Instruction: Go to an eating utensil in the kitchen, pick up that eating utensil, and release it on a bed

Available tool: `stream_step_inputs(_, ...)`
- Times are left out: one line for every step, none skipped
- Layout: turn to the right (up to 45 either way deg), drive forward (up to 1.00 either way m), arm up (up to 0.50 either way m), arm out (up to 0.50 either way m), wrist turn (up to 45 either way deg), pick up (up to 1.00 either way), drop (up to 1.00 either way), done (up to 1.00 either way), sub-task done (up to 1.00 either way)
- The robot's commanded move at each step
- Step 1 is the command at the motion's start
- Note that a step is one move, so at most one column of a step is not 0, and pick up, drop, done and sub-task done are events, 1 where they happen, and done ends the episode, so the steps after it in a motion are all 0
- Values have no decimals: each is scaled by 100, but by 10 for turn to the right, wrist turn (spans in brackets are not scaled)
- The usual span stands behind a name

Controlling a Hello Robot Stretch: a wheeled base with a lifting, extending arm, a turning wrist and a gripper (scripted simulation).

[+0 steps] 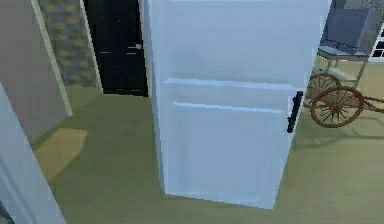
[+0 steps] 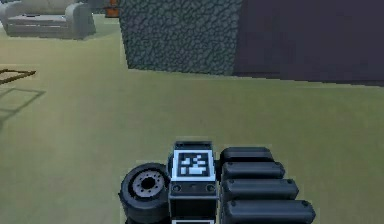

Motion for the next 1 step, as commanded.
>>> stream_step_inputs(0,50,0,0,0,0,0,0,0)
